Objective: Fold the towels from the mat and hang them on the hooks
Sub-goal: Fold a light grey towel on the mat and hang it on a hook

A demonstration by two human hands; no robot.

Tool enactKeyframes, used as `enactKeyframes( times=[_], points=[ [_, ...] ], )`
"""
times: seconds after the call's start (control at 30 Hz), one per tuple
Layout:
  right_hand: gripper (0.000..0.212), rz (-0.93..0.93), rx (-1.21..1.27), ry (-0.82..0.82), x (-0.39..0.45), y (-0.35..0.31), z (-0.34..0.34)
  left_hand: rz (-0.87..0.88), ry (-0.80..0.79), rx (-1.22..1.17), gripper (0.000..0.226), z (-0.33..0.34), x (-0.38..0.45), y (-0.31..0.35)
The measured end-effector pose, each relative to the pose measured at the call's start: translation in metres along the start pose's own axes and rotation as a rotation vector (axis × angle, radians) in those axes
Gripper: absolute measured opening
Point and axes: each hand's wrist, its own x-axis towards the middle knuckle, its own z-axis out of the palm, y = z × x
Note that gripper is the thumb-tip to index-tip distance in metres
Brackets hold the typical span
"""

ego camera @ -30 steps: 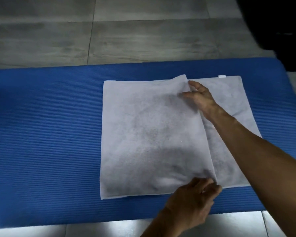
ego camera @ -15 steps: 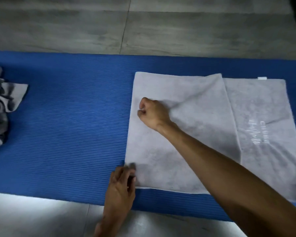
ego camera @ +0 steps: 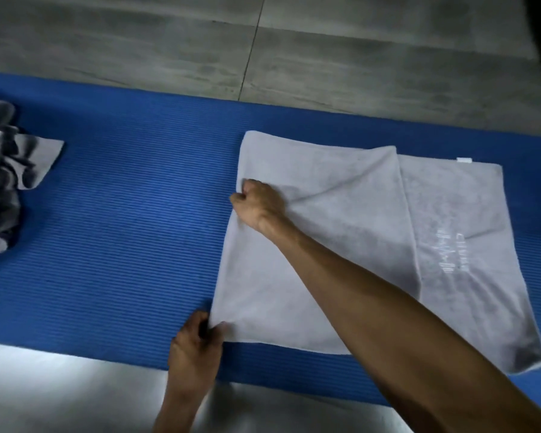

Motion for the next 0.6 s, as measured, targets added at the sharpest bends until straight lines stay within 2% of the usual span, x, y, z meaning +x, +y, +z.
enactKeyframes(
  times=[0.07, 0.13, 0.2, 0.33, 0.53, 0.6],
  points=[
    [0.029, -0.04, 0.229, -0.026, 0.002, -0.016, 0.012, -0.016, 0.064, -0.056, 0.009, -0.024, 0.008, -0.013],
    [0.021, -0.107, 0.331, -0.062, 0.002, -0.032, 0.024, -0.036, 0.118, -0.068, 0.01, -0.05, 0.017, -0.027],
    [0.008, -0.16, 0.343, -0.122, -0.002, -0.043, 0.033, -0.042, 0.177, -0.025, 0.011, -0.072, 0.027, -0.041],
    [0.021, -0.194, 0.257, -0.192, -0.023, -0.031, 0.032, -0.11, 0.267, 0.109, 0.022, -0.097, 0.04, -0.062],
    [0.035, -0.276, -0.052, 0.159, -0.087, 0.076, -0.007, -0.188, 0.376, 0.071, 0.029, -0.09, 0.043, -0.061],
    [0.044, -0.282, -0.143, 0.26, -0.12, 0.13, -0.015, -0.153, 0.389, 0.212, 0.037, -0.082, 0.045, -0.065]
  ],
)
